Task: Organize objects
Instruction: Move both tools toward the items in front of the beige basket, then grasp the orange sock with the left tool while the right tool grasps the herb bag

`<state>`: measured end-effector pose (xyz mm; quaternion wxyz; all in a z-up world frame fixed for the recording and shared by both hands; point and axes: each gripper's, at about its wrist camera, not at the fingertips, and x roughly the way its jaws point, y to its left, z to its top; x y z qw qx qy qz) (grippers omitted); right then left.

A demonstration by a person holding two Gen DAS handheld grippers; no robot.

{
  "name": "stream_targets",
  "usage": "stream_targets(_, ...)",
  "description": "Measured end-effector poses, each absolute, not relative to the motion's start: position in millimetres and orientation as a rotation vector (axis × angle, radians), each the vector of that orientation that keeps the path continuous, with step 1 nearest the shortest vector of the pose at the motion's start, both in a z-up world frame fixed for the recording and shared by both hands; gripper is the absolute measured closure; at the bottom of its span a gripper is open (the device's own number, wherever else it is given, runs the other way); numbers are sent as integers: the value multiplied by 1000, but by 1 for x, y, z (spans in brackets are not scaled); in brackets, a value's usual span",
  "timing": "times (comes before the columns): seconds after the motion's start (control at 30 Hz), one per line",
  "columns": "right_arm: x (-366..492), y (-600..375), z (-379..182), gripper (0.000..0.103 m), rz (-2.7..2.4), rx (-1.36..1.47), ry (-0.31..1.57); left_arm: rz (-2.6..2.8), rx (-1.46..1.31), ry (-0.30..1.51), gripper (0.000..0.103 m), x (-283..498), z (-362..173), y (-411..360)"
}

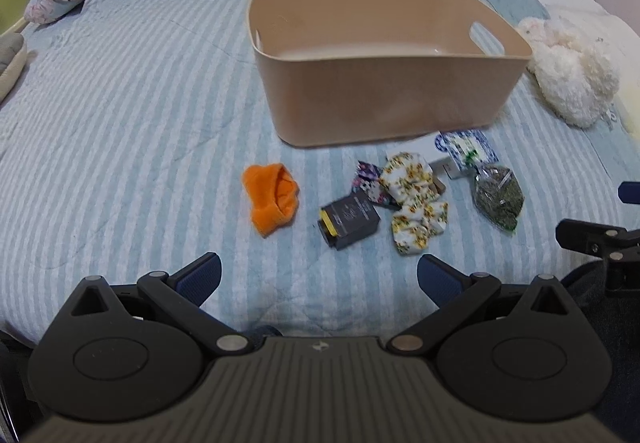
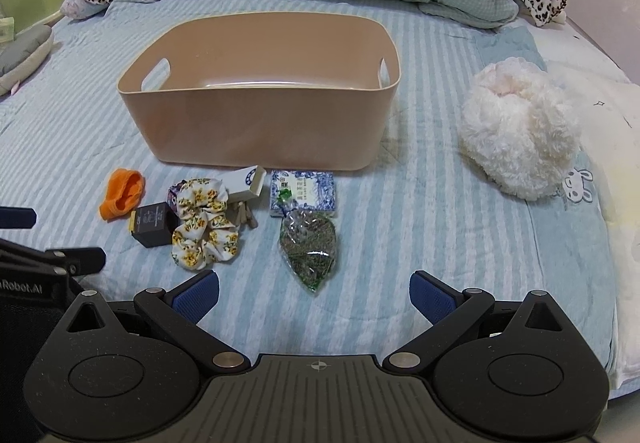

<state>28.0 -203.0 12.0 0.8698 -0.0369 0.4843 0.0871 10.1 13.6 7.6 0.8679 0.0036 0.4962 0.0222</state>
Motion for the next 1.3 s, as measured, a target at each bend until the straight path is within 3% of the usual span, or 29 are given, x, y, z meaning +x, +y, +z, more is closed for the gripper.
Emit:
stream_targets(0.7, 93, -220, -8, 6, 296, -173, 997, 79, 105, 1004, 0, 70, 9, 64)
stream_targets(1.1, 130, -194, -56, 12, 471, -247, 1169, 0, 140, 1163, 1, 120, -62, 82)
stream_targets(1.17, 136, -191, -64, 14, 487, -256, 1211, -21, 116, 1216, 20, 125, -75, 85)
stream_targets(1.23, 142, -189, -75, 18, 502, -266, 1264, -38, 84, 1249, 21, 129, -81, 87)
stream_targets(1.3, 146, -187, -85, 33, 501, -282, 1313, -47, 71, 1241, 22, 130, -80, 88)
